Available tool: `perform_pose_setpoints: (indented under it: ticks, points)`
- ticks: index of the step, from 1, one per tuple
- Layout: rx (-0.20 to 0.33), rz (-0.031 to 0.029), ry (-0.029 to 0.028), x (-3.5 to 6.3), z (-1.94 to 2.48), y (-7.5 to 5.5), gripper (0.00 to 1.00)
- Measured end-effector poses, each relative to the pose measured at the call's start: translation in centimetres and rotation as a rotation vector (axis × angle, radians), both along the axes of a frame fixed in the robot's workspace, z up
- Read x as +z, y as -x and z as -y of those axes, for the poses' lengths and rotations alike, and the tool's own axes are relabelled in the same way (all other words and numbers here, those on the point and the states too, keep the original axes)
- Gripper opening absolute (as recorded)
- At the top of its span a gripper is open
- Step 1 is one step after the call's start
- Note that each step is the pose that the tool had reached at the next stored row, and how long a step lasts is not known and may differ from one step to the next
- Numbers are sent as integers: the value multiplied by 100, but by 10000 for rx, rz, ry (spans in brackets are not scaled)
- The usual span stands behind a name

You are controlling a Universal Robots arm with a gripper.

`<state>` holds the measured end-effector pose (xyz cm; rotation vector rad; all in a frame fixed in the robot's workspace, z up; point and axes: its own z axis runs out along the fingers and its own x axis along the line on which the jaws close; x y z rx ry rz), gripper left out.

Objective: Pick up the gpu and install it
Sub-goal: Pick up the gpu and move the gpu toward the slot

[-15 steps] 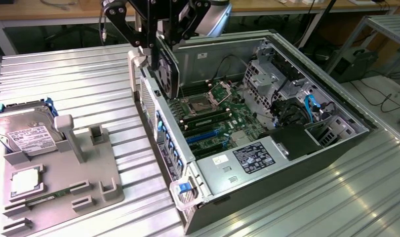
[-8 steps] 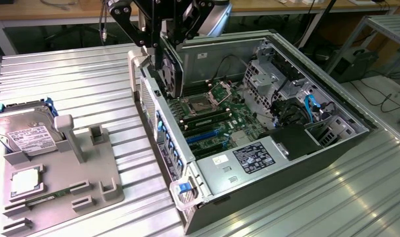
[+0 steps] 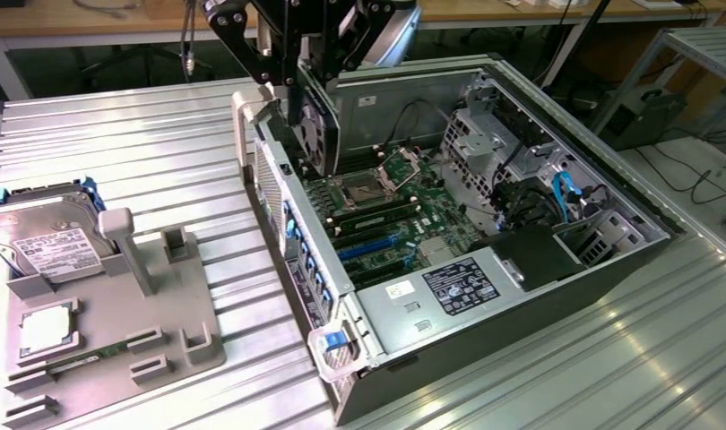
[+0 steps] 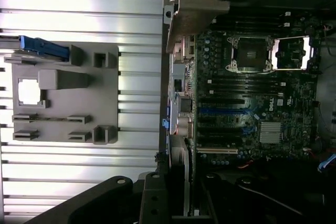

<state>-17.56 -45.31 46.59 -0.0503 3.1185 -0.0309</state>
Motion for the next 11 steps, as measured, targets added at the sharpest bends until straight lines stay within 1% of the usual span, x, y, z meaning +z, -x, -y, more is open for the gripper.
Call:
perform_pose_setpoints:
  ticks: [11]
  points:
    - [0,0,0,0,0,-74,28]
